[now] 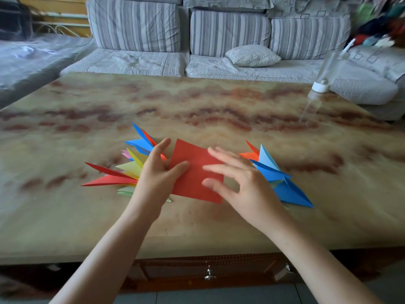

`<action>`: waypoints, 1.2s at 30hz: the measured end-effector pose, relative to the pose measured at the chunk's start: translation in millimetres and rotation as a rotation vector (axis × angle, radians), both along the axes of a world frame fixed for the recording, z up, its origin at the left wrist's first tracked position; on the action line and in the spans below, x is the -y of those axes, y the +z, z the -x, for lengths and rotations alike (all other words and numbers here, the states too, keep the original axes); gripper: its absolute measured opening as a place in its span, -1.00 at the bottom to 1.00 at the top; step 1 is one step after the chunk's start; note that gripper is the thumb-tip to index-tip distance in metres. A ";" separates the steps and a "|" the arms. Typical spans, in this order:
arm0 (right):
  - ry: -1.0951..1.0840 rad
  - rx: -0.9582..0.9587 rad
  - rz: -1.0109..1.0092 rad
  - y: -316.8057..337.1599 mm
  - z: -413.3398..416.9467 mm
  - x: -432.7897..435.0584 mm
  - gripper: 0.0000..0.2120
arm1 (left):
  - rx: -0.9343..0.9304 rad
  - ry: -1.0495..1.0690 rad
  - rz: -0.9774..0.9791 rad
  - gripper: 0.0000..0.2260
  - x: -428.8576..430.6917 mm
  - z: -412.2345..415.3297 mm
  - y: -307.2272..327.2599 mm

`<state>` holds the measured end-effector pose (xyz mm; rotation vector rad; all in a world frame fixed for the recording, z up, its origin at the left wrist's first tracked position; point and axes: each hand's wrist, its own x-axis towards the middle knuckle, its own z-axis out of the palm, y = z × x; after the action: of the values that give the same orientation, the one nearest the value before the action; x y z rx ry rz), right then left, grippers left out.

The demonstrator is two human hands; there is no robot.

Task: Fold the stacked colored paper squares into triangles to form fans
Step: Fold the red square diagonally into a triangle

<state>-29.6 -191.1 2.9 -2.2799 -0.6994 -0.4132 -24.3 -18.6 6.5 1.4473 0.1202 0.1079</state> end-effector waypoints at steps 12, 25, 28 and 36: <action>-0.118 -0.290 -0.579 10.2 -2.0 3.9 -0.61 | 0.047 -0.146 0.036 -0.75 -1.9 4.2 6.9; 0.148 -0.259 -0.128 23.0 2.9 20.5 -0.52 | 0.041 -0.245 -0.017 -0.79 -8.9 4.5 7.9; 0.177 -0.280 -0.147 23.3 3.6 21.0 -0.78 | 0.046 -0.280 -0.078 -0.83 -9.5 4.6 6.6; 0.010 -0.326 -0.515 21.4 -0.2 12.5 -0.92 | -0.008 -0.414 -0.012 -0.62 7.0 16.5 15.7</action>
<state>-29.4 -203.6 24.3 -1.7953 -0.3818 -0.1797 -40.8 -25.5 22.2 1.4569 -0.1752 -0.2362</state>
